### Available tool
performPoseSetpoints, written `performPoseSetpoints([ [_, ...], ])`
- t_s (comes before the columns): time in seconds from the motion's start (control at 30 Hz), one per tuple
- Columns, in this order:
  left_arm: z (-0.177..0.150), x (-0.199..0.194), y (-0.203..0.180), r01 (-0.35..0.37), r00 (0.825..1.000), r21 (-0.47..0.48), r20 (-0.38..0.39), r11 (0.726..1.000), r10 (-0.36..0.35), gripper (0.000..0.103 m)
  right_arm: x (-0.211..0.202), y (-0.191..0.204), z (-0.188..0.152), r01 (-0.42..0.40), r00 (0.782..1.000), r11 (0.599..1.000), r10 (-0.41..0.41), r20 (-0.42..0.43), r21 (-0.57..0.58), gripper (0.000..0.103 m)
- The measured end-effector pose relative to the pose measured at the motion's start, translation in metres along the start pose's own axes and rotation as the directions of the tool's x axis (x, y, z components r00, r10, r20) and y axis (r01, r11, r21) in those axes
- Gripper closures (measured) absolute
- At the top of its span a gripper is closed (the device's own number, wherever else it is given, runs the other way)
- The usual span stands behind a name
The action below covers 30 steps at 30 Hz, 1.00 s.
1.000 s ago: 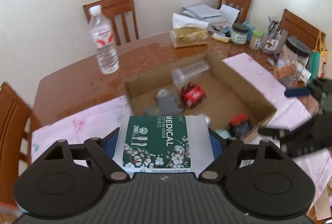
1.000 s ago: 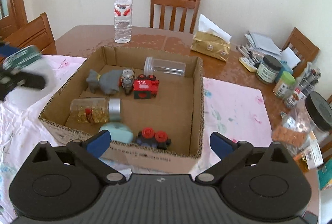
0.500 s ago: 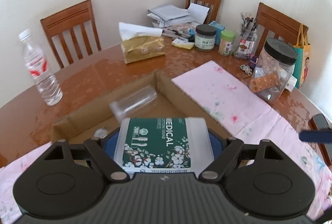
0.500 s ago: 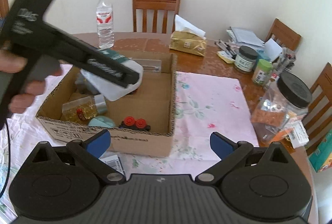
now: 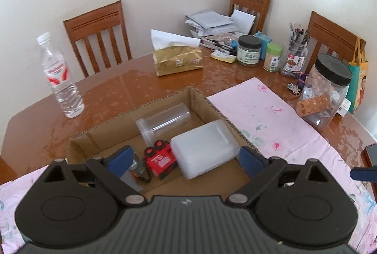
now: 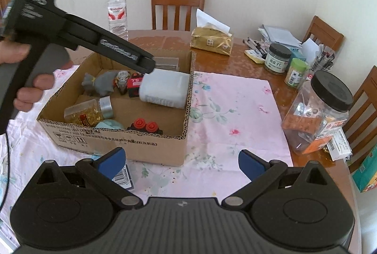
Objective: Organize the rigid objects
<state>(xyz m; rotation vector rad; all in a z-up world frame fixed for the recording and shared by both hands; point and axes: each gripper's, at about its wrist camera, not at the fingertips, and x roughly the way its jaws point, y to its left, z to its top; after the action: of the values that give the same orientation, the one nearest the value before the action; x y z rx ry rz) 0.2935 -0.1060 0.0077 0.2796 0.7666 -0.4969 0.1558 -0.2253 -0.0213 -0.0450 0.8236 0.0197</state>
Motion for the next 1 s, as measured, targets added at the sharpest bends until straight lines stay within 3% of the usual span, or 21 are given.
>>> performPoseSetpoints([
  [0.5, -0.038, -0.059, 0.021, -0.106, 0.994, -0.145, 0.017, 0.984, 0.109, 0.006, 0.001, 0.005, -0.007, -0.083, 0.997, 0.995, 0.084, 0.001, -0.06, 0.0],
  [0.7, -0.079, -0.072, 0.03, -0.182, 0.983, -0.223, -0.042, 0.958, 0.177, 0.006, 0.023, 0.013, -0.026, -0.175, 0.983, 0.979, 0.168, -0.071, -0.104, 0.0],
  [0.87, -0.117, -0.076, 0.037, -0.266, 0.962, -0.238, -0.126, 0.934, 0.242, 0.006, 0.042, 0.035, -0.044, -0.248, 0.965, 0.957, 0.231, -0.124, -0.151, 0.0],
  [1.0, -0.14, -0.081, 0.046, -0.271, 0.958, -0.264, -0.172, 0.926, 0.231, 0.006, 0.057, 0.057, -0.054, -0.277, 0.956, 0.943, 0.251, -0.15, -0.187, 0.0],
])
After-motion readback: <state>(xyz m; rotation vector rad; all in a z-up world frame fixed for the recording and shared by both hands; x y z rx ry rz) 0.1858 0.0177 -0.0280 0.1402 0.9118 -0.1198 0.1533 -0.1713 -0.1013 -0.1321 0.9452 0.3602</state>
